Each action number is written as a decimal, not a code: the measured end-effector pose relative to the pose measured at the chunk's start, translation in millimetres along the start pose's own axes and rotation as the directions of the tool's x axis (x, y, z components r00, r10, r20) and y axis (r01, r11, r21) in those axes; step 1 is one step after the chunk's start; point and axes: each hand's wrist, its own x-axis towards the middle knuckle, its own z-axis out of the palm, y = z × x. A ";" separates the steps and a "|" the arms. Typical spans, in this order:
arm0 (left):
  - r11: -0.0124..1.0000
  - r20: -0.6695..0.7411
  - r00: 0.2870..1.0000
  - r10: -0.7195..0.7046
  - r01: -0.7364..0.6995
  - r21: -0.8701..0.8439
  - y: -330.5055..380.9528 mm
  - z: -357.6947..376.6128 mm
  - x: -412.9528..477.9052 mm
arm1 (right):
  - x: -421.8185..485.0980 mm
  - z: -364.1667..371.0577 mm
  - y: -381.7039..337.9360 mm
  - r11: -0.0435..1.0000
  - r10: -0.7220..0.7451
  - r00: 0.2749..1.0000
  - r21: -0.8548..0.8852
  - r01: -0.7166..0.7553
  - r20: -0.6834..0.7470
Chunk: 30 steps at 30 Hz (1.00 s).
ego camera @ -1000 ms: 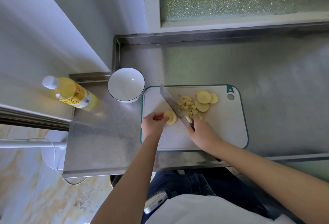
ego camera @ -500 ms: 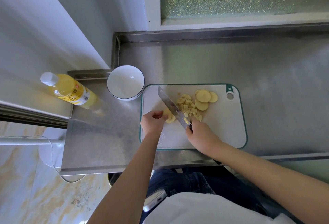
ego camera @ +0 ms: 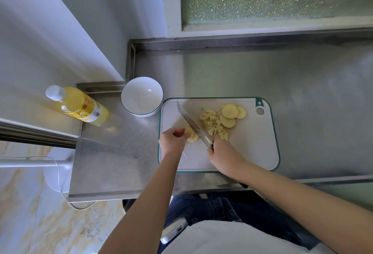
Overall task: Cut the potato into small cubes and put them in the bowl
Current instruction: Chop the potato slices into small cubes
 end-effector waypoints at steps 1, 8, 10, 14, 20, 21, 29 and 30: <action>1.000 0.000 1.000 0.002 -0.002 0.002 -0.3 -0.2 0.3 | 1.8 1.4 0.5 1.000 0.003 1.000 0.001 -0.003 -0.002; 1.000 -0.002 1.000 -0.001 0.001 0.007 0.0 0.1 0.1 | 2.4 9.3 1.9 0.999 0.004 1.000 -0.032 -0.005 -0.016; 1.000 -0.002 1.000 0.003 -0.003 0.006 -0.1 0.3 -0.3 | 3.1 8.7 3.2 1.000 0.003 1.000 -0.021 -0.004 -0.016; 1.000 0.000 1.000 0.004 -0.004 0.003 0.5 0.4 -1.5 | 5.3 6.5 6.1 1.000 -0.003 1.000 0.013 0.003 -0.014; 1.000 0.001 1.000 0.006 -0.006 0.000 1.6 -0.3 -2.4 | 0.3 -1.6 3.7 0.999 -0.036 0.999 0.021 0.037 -0.034; 1.000 0.001 1.000 0.003 -0.003 0.002 1.5 -0.2 -2.4 | -1.3 -2.3 3.0 0.999 -0.042 0.998 0.027 0.044 -0.045; 1.000 -0.001 1.000 -0.004 0.004 -0.001 0.8 1.1 -1.3 | -9.2 -4.6 -0.2 0.998 -0.065 0.997 0.026 0.066 -0.045; 1.000 -0.002 1.000 -0.005 0.005 0.002 0.6 1.1 -1.2 | -9.7 -4.4 -0.1 0.998 -0.063 0.997 0.023 0.064 -0.038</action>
